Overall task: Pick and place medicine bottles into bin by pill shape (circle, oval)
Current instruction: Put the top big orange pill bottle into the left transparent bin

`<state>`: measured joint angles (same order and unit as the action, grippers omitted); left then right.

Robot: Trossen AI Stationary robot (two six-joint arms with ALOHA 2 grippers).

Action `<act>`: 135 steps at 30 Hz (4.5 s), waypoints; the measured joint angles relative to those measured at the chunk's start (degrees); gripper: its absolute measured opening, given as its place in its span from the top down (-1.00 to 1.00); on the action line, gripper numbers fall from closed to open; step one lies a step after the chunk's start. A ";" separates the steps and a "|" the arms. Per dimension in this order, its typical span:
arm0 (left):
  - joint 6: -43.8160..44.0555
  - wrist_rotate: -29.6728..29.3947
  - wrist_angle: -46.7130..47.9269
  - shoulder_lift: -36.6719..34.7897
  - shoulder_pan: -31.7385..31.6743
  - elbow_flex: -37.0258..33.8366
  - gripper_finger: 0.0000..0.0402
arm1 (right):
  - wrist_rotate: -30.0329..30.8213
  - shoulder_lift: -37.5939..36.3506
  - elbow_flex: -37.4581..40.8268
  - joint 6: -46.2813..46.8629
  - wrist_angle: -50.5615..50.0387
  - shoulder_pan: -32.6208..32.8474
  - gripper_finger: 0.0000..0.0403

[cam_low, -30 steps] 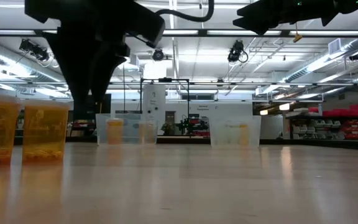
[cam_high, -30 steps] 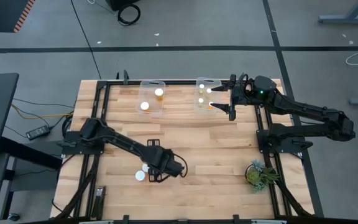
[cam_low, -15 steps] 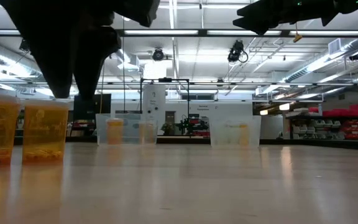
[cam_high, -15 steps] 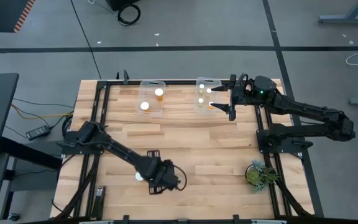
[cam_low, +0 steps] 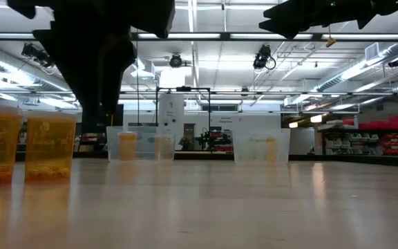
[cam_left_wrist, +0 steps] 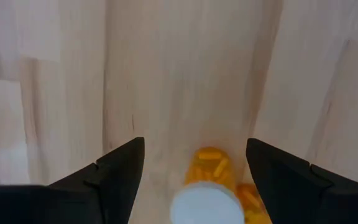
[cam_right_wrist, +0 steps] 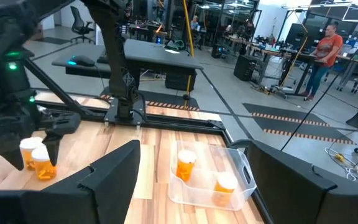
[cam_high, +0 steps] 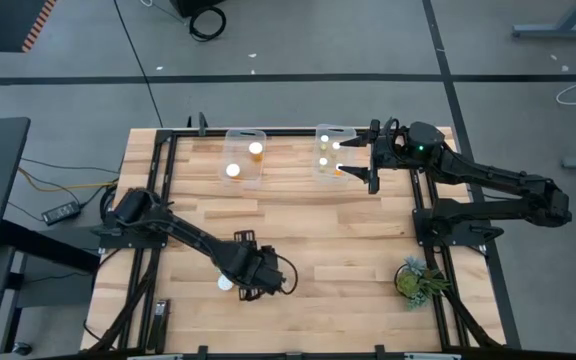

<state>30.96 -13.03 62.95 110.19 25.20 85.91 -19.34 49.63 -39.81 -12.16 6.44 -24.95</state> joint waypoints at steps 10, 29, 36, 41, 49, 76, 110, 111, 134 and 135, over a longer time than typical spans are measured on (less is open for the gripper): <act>7.74 4.08 -11.65 -10.36 -2.41 -12.62 -0.45 | 0.00 0.00 0.00 -0.02 0.04 0.00 -0.51; 15.85 8.51 -10.63 -10.78 -2.33 -15.19 -0.45 | 0.00 0.00 0.00 0.20 0.13 0.00 -0.51; 16.48 12.06 -10.20 -10.76 -2.30 -15.19 -0.45 | 0.00 -0.01 0.00 0.17 0.12 0.00 -0.51; 16.63 14.12 -9.35 -10.75 -2.33 -15.19 -0.45 | 0.00 0.00 0.00 0.17 0.11 0.00 -0.51; 15.94 14.39 -8.27 -8.78 -2.54 -15.17 -0.45 | 0.00 -0.01 0.00 0.17 0.11 0.00 -0.51; 8.83 13.93 -7.05 -8.17 -4.17 -14.42 -0.03 | 0.00 -0.01 0.00 0.15 0.11 0.00 -0.51; -19.21 7.76 5.04 -8.17 -35.55 6.49 -0.12 | 0.00 -0.01 0.00 -0.09 0.11 0.00 -0.51; -19.63 7.36 5.04 -8.17 -36.70 6.49 -0.12 | 0.02 0.00 0.00 -0.09 0.11 0.00 -0.51; -21.13 2.90 1.53 -7.43 -52.40 6.56 -0.12 | 0.02 0.00 0.00 -0.48 0.11 -0.01 -0.51; -21.13 2.93 1.67 -6.82 -52.40 6.56 -0.12 | 0.01 0.00 0.00 -0.48 0.10 0.00 -0.51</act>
<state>9.82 -10.10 64.62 103.37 -27.20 92.47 -19.32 49.62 -39.81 -12.64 6.53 -24.95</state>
